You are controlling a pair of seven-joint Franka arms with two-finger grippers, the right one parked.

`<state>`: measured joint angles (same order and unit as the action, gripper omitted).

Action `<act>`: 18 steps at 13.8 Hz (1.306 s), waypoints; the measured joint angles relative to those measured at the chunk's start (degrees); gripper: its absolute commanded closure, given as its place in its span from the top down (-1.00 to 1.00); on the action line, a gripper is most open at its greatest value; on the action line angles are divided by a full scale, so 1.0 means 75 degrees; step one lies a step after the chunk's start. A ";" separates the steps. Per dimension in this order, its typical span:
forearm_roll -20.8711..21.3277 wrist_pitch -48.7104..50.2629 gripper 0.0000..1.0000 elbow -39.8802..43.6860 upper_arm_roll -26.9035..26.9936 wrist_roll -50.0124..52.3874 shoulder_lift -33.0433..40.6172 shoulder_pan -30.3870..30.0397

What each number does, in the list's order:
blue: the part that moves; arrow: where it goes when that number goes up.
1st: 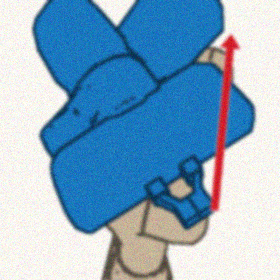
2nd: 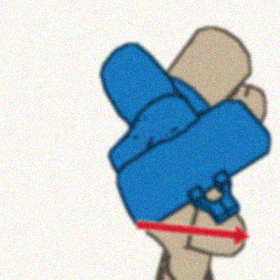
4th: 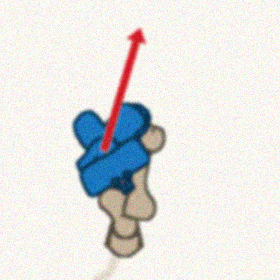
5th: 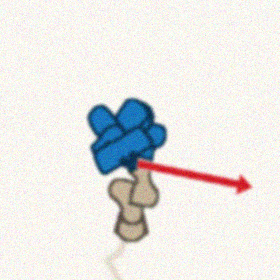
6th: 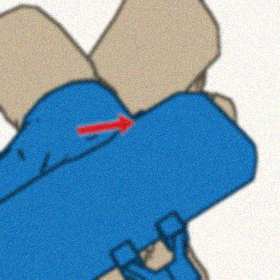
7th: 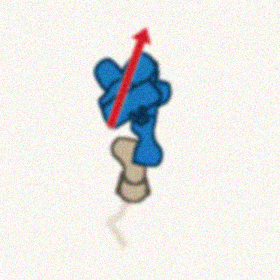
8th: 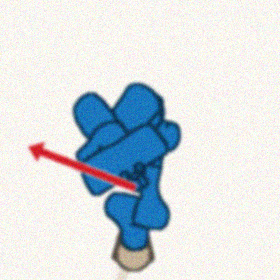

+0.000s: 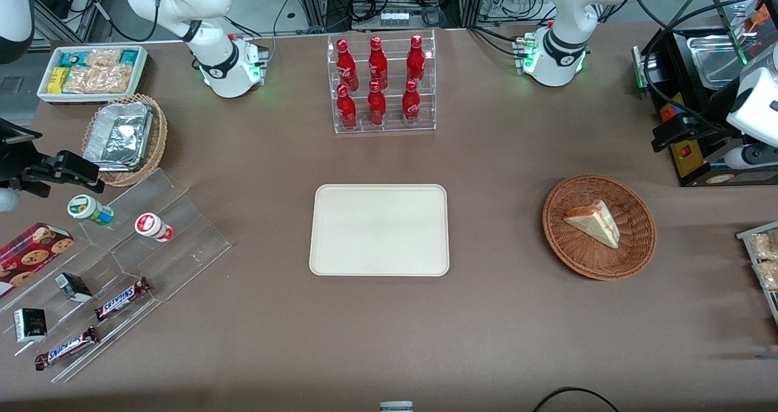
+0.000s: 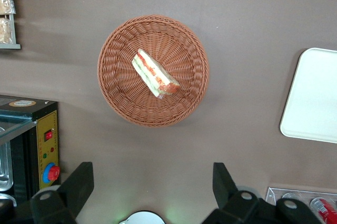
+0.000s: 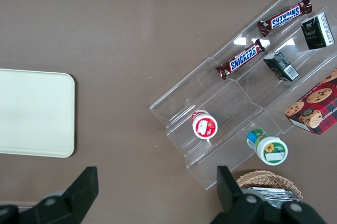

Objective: Place sandwich from basket to tray
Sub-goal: 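Move the left gripper toward the wicker basket with the sandwich, then lower the open left gripper over the sandwich and close on it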

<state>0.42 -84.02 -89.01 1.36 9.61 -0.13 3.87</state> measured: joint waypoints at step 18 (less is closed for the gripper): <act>0.0024 -0.2577 1.00 -0.1415 0.0120 0.1831 -0.1268 -0.0234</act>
<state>0.60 -103.35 -99.62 2.26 23.34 -9.64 2.12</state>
